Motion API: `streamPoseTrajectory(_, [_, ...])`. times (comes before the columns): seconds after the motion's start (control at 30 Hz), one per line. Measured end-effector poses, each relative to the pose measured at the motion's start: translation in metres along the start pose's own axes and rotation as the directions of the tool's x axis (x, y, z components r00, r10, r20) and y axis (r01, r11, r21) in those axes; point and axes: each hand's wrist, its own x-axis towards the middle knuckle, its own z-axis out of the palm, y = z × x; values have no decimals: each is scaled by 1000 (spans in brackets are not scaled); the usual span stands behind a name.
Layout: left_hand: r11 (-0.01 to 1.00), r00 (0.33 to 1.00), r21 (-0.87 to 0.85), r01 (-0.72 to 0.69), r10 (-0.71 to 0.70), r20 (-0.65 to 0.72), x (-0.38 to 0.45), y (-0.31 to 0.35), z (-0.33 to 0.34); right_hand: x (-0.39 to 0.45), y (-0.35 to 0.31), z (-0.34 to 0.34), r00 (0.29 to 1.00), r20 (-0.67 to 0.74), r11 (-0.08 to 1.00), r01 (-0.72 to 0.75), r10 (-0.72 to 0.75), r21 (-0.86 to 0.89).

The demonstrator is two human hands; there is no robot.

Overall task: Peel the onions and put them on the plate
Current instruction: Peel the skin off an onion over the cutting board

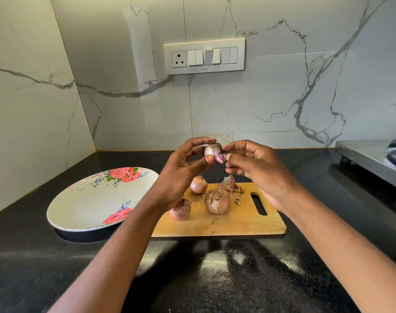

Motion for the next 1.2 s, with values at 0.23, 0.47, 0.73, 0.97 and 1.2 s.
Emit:
streamPoseTrajectory(0.23, [1000,1000,27,-4,5,-1,0,0,0,-1,0,1,1000,1,1000,-20,20,21])
streamPoseTrajectory(0.47, [996,999,85,-34,36,-28,-2,2,4,-3,0,1,997,-37,990,-60,65,124])
streamPoseTrajectory(0.73, [994,999,102,-25,27,-16,-3,6,3,-1,2,1,998,-63,999,-13,16,48])
streamPoseTrajectory(0.97, [999,997,4,39,-39,-61,-3,6,5,0,6,2,988,-32,968,141,-150,-208])
streamPoseTrajectory(1.2, [995,997,-49,83,-83,-5,-1,4,3,2,8,1,987,-50,964,137,-153,-229])
